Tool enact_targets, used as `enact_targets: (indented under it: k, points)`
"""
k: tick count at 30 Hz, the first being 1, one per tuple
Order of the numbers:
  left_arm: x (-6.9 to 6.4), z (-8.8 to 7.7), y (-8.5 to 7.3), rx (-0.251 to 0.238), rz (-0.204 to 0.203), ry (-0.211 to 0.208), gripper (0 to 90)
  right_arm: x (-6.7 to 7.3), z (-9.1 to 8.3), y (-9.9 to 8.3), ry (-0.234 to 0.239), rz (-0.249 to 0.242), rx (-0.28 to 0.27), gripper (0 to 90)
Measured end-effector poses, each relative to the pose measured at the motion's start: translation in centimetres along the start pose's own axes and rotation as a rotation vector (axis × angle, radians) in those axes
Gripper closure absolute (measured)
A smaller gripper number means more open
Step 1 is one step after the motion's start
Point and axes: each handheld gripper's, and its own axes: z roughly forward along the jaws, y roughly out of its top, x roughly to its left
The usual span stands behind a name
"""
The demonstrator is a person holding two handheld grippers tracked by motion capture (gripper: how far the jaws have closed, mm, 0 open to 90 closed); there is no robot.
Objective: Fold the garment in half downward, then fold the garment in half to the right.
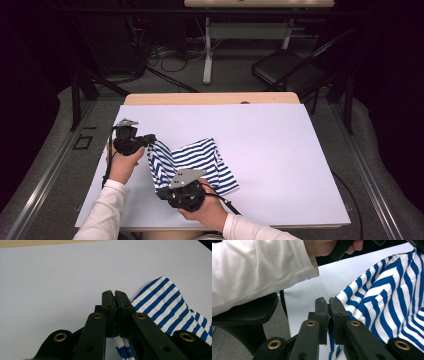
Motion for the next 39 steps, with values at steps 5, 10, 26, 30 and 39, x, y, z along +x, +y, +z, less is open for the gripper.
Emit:
enact_targets:
  k: [5,10,26,30,39]
  points:
    - [-0.5,0.7,0.7,0.003,0.004,-0.007,86.6,-0.5,-0.7,-0.2,-0.016,0.014,-0.007,85.8]
    - [-1.1,1.4,1.4,0.010,0.025,-0.010,86.6,-1.0,-1.4,-0.2,-0.033,0.016,-0.016,85.8]
    - [-2.7,3.3,3.3,0.029,0.046,-0.026,86.6,-2.2,-3.1,-0.5,-0.072,0.035,-0.037,85.8]
    - [-3.4,3.9,3.8,0.036,0.052,-0.029,86.6,-2.6,-3.7,-0.6,-0.085,0.042,-0.043,85.8]
    - [-4.7,5.3,4.9,0.045,0.071,-0.037,86.6,-3.8,-5.6,-1.2,-0.115,0.078,-0.064,85.7]
